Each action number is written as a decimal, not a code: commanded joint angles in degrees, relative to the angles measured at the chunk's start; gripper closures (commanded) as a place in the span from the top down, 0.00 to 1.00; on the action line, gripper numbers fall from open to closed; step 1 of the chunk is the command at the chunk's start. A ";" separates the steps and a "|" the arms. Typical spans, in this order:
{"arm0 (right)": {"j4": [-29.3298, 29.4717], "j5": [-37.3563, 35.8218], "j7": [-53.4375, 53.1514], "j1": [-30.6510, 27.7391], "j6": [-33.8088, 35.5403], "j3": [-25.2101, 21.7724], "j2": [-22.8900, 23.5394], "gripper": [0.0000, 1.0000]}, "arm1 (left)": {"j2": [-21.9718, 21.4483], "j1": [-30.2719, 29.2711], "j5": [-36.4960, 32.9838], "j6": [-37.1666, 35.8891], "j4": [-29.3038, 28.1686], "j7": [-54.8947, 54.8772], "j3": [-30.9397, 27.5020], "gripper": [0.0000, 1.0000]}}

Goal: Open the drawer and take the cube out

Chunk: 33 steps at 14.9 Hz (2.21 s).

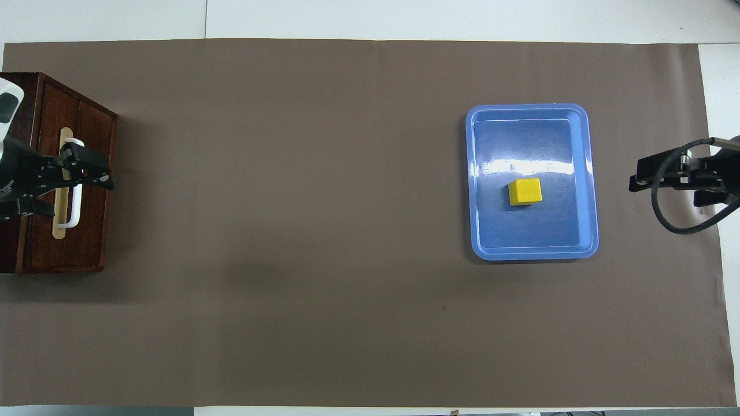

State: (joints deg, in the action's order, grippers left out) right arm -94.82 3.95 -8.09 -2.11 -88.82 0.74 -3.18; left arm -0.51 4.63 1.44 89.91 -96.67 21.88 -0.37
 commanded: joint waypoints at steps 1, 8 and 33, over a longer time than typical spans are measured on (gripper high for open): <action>-1.15 -1.31 7.98 -0.61 -1.09 0.14 -0.51 1.00 | -0.20 -3.48 0.15 -3.16 0.51 -9.19 2.48 1.00; -0.63 -1.48 8.35 -1.14 -1.00 0.14 0.02 1.00 | -0.28 -3.75 -0.12 -4.22 2.01 -11.15 4.76 1.00; 0.43 -5.71 15.64 -1.05 2.78 0.14 0.81 1.00 | -0.37 -4.45 0.06 2.28 1.31 -19.33 4.50 1.00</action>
State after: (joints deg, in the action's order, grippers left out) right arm -94.94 -1.01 6.07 -2.62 -86.35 0.55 -2.52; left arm -0.62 0.74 1.40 91.50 -95.36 3.32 3.77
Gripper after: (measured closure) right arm 0.000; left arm 0.000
